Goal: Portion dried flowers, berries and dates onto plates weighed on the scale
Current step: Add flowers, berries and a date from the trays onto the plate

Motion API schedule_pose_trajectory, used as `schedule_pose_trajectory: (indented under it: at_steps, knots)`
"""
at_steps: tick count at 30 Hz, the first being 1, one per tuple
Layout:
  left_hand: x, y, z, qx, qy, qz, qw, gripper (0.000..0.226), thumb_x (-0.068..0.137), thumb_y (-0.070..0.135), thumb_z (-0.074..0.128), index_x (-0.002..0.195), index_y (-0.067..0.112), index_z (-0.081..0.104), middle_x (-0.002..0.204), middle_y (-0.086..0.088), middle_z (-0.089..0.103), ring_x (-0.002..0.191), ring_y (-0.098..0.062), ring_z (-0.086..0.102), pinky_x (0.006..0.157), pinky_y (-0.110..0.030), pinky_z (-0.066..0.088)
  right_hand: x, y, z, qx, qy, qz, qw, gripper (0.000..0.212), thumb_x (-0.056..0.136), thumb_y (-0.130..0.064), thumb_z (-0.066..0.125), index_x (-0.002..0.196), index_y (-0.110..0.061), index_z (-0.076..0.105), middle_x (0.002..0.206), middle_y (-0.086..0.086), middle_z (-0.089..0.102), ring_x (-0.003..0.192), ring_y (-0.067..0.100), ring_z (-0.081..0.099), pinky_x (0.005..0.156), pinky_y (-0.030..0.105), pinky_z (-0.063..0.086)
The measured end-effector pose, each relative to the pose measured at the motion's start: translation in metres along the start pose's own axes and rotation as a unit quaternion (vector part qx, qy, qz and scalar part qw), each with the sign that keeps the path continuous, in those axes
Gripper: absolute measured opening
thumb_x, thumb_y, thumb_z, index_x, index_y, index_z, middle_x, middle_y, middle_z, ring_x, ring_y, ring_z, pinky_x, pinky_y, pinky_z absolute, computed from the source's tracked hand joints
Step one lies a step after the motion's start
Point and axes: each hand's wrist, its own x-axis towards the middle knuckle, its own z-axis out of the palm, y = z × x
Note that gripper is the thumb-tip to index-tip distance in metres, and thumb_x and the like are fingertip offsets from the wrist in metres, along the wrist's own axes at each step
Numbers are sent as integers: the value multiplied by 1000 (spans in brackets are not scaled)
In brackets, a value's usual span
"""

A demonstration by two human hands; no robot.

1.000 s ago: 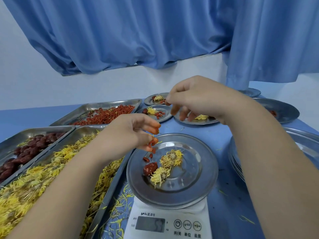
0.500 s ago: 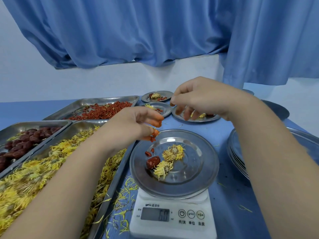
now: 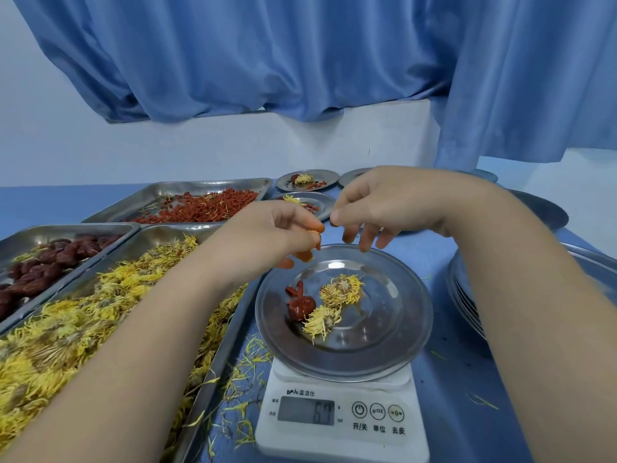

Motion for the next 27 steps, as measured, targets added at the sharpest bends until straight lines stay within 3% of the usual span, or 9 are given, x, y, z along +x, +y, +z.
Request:
schedule_pose_trajectory:
  at_steps: [6, 9, 11, 16, 23, 27]
  knots:
    - [0, -1, 0, -3, 15, -15, 1000, 14, 90, 33, 64, 91, 24, 73, 87, 10, 74, 78, -6, 71, 77, -30, 57, 0, 1, 0, -2, -16, 9, 1000, 13, 92, -35, 59, 93, -23, 64, 91, 4, 71, 71, 14, 69, 70, 31, 57]
    - [0, -1, 0, 3, 11, -10, 1000, 6, 88, 23, 68, 90, 27, 73, 83, 11, 74, 75, -3, 70, 70, -23, 53, 0, 1, 0, -5, -20, 11, 1000, 12, 92, -35, 58, 94, -24, 62, 92, 4, 72, 74, 15, 70, 70, 30, 57]
    - [0, -1, 0, 2, 4, -7, 1000, 14, 85, 13, 70, 90, 26, 71, 77, 11, 72, 72, -1, 68, 66, -21, 51, 0, 1, 0, -7, -23, 10, 1000, 12, 92, -35, 58, 94, -23, 62, 93, 4, 72, 76, 16, 71, 69, 30, 57]
    - [1, -1, -1, -1, -3, -7, 1000, 22, 82, 5, 71, 89, 26, 71, 79, 10, 73, 72, 0, 65, 69, -24, 53, -1, 2, -1, -8, -29, 14, 999, 12, 92, -35, 58, 91, -24, 62, 92, 3, 71, 74, 16, 71, 67, 29, 56]
    - [3, -5, -1, 20, -10, -3, 1000, 20, 77, 13, 79, 91, 24, 70, 74, 7, 70, 68, -4, 63, 71, -29, 50, 0, 4, -1, -17, -45, 28, 998, 14, 91, -37, 59, 94, -24, 63, 93, 1, 72, 76, 15, 72, 68, 29, 56]
    - [3, -7, -2, 43, -8, -1, 999, 15, 77, 22, 80, 89, 27, 71, 67, 14, 67, 64, 3, 62, 66, -20, 45, -1, 6, -2, -24, -52, 38, 998, 15, 91, -38, 60, 95, -24, 64, 94, 2, 72, 77, 16, 72, 69, 30, 57]
